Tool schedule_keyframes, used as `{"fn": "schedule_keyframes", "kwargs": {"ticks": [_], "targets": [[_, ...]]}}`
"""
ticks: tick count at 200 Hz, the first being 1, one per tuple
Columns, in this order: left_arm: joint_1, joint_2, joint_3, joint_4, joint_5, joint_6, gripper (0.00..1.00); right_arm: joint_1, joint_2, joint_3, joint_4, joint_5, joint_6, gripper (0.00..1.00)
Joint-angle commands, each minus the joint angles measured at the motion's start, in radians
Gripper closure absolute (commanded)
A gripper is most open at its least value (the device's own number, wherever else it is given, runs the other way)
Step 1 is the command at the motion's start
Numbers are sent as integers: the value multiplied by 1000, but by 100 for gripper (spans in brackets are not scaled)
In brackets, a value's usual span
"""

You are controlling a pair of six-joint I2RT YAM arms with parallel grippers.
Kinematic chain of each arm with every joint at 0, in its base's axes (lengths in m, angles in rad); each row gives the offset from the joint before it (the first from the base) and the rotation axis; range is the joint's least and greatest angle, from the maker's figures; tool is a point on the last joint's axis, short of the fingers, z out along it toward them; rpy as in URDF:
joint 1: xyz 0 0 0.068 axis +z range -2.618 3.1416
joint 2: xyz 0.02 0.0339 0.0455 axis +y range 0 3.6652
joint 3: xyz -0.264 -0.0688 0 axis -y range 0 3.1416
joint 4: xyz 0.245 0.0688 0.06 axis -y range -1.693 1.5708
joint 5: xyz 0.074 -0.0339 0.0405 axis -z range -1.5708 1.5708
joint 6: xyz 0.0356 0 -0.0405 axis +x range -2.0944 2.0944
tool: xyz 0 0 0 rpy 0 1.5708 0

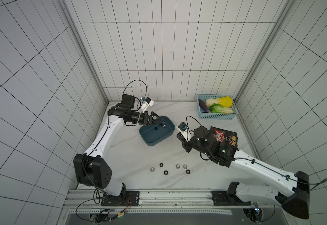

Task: Put the nuts on the desktop into the storage box
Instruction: Pick up the nut from the center of the board.

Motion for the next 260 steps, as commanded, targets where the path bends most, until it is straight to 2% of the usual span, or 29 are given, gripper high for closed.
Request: {"fn": "schedule_keyframes", "kwargs": {"ticks": [1, 29, 68, 83, 130, 192, 219, 260], "targets": [[-76, 22, 33, 61, 169, -70, 3, -6, -91, -132, 314, -59, -134, 83], [-149, 57, 57, 63, 262, -64, 5, -6, -171, -254, 552, -136, -234, 87], [-213, 75, 45, 64, 338, -44, 14, -5, -208, -274, 595, -176, -281, 87], [-236, 77, 37, 64, 351, -39, 20, -5, -211, -282, 617, -198, -283, 87], [-258, 86, 43, 63, 375, -48, 37, -5, -203, -284, 603, -269, -306, 86], [-261, 85, 45, 64, 380, -44, 56, -6, -200, -286, 561, -295, -309, 85], [-269, 82, 42, 64, 386, -36, 60, -6, -195, -288, 561, -279, -306, 85], [-272, 75, 35, 51, 382, -6, 60, -8, -187, -286, 566, -253, -293, 85]]}}
